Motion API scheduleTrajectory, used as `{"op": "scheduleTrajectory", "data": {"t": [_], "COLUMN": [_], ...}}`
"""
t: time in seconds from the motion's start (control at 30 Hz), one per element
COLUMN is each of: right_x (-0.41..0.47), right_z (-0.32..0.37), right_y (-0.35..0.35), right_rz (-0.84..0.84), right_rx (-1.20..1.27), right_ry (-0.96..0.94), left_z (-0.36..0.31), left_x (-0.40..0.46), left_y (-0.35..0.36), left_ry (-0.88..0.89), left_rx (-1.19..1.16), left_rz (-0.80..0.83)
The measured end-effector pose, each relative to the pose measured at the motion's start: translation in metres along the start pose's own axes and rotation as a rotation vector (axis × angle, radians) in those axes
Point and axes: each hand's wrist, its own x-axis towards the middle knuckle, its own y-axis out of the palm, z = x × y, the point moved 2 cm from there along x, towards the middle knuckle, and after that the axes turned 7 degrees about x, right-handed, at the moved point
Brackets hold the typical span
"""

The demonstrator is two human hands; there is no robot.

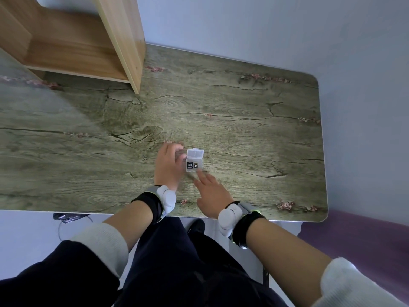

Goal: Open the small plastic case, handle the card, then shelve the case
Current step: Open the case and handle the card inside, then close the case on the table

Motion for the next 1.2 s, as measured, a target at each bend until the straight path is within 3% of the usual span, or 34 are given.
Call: {"op": "scheduleTrajectory", "data": {"t": [0.2,0.5,0.8,1.07,1.2], "right_x": [-0.001,-0.002,-0.009,-0.02,-0.01], "right_z": [0.0,0.001,-0.006,-0.014,-0.009], "right_y": [-0.002,-0.001,0.0,-0.011,-0.017], "right_rz": [-0.002,-0.017,-0.016,-0.293,-0.205], "right_rx": [-0.011,-0.029,0.033,0.089,0.046], "right_ry": [-0.002,-0.019,-0.063,-0.104,-0.097], "left_z": [0.001,0.016,0.022,0.029,0.023], "left_x": [0.009,-0.003,-0.013,-0.019,-0.019], "left_y": [0.005,0.01,0.015,0.013,0.013], "left_ry": [0.279,0.625,0.613,0.631,0.653], "left_rx": [0.124,0.208,0.265,0.406,0.474], "left_rz": [0.279,0.186,0.167,0.198,0.189]}}
